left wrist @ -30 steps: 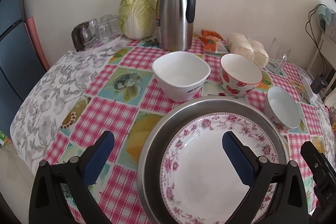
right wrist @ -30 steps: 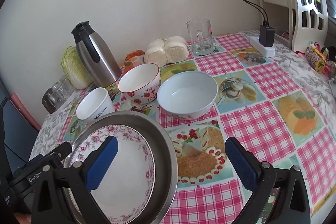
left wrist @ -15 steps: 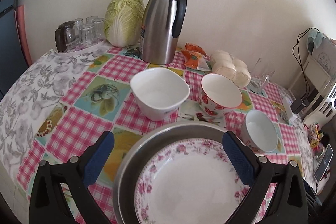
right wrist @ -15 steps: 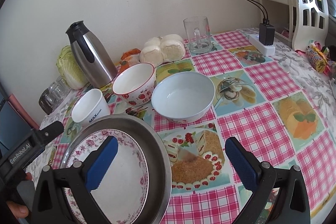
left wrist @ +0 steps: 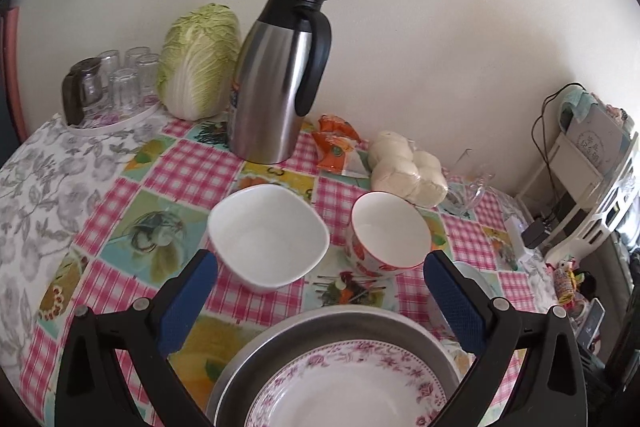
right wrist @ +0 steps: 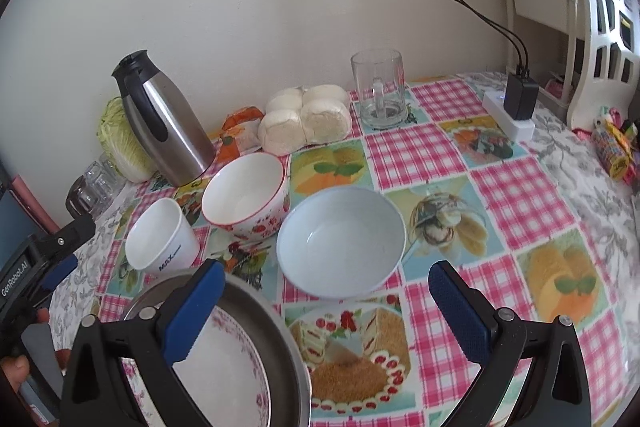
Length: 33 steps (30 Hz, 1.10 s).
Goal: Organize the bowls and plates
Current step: 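Move both open tools toward the large red-rimmed white bowl, then close both tools on the red-rimmed bowl's rim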
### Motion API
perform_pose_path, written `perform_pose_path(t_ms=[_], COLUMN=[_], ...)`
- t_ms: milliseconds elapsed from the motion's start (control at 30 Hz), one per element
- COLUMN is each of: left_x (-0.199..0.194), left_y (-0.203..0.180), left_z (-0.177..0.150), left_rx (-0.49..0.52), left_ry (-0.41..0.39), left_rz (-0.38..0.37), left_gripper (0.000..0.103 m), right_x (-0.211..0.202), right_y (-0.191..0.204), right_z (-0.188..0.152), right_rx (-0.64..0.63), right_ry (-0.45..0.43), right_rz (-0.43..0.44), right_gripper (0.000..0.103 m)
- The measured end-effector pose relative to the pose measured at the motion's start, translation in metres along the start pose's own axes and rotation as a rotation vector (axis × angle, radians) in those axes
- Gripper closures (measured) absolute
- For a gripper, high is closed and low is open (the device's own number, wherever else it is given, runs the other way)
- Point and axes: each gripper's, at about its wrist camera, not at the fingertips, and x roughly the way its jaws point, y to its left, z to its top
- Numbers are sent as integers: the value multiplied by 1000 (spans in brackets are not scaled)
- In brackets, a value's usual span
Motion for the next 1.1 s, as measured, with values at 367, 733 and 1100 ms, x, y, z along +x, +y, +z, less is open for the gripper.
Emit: perform_pose_path(t_ms=[367,733,1100], left_x=[19,41,76], left_y=[-6,-20,-33], left_z=[44,67,76], left_rx=[53,138,145], left_ry=[103,76,135], left_rz=[-89,-27,-4], left_gripper=[1,1,1], right_x=[2,29,74], right_y=[12,30,36], right_z=[52,78,84], right_rx=[-115,-176,-131], right_ry=[-13,41,117], right_rz=[-59,-35,34], right_gripper=[0,0,0])
